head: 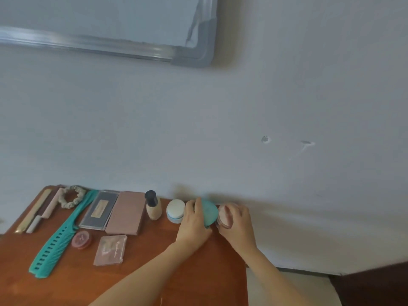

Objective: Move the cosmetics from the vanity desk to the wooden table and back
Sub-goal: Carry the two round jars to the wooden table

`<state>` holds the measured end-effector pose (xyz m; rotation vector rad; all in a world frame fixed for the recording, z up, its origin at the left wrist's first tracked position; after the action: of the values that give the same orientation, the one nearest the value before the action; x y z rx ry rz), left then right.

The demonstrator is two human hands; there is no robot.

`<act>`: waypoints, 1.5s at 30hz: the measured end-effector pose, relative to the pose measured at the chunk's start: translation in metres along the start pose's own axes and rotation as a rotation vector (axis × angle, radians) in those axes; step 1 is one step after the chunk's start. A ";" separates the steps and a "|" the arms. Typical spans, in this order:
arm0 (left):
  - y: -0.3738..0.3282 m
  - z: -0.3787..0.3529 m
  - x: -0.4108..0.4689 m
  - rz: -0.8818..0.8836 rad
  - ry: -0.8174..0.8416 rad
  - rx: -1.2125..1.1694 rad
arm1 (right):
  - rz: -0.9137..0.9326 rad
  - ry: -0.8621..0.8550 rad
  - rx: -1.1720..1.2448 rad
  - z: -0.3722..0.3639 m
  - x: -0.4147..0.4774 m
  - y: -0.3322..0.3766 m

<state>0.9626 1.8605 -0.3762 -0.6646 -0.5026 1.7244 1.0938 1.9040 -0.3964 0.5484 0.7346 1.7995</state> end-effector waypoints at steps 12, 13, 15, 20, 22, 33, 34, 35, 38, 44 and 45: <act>-0.011 0.020 -0.034 -0.019 -0.049 0.289 | 0.032 0.070 -0.129 0.020 -0.009 0.010; -0.010 0.023 -0.043 -0.029 -0.049 0.292 | 0.041 0.066 -0.138 0.025 -0.015 0.011; -0.007 0.026 -0.058 -0.044 -0.049 0.299 | 0.073 0.047 -0.166 0.035 -0.028 0.016; -0.003 0.029 -0.082 -0.176 -0.090 0.325 | 0.006 0.030 -0.229 0.064 -0.073 0.026; -0.005 0.022 -0.083 -0.293 -0.077 0.363 | -0.061 0.016 -0.261 0.077 -0.100 0.024; -0.054 0.008 -0.130 -0.781 0.110 0.122 | -0.507 -0.350 -0.501 0.110 -0.287 0.052; -0.057 0.004 -0.141 -0.829 0.142 0.105 | -0.536 -0.369 -0.520 0.106 -0.307 0.058; -0.061 0.001 -0.152 -0.872 0.171 0.086 | -0.604 -0.366 -0.515 0.101 -0.329 0.062; -0.074 -0.015 -0.196 -0.969 0.299 0.039 | -0.788 -0.401 -0.527 0.087 -0.405 0.077; -0.112 -0.056 -0.309 -1.258 0.534 0.035 | -1.016 -0.714 -0.535 0.085 -0.555 0.119; -0.118 -0.061 -0.330 -1.293 0.537 0.022 | -1.050 -0.802 -0.526 0.085 -0.578 0.126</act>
<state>1.1468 1.5688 -0.2892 -0.5428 -0.3745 0.3128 1.2576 1.3455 -0.2577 0.3584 -0.0690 0.6236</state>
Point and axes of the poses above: each hand's wrist, its own x-axis towards the middle knuckle, its own z-axis out of the back of the hand, y = z × x, the point moved 4 cm from there along x, towards the middle knuckle, and after that the axes turned 6 degrees about y, right-handed, at the moved point
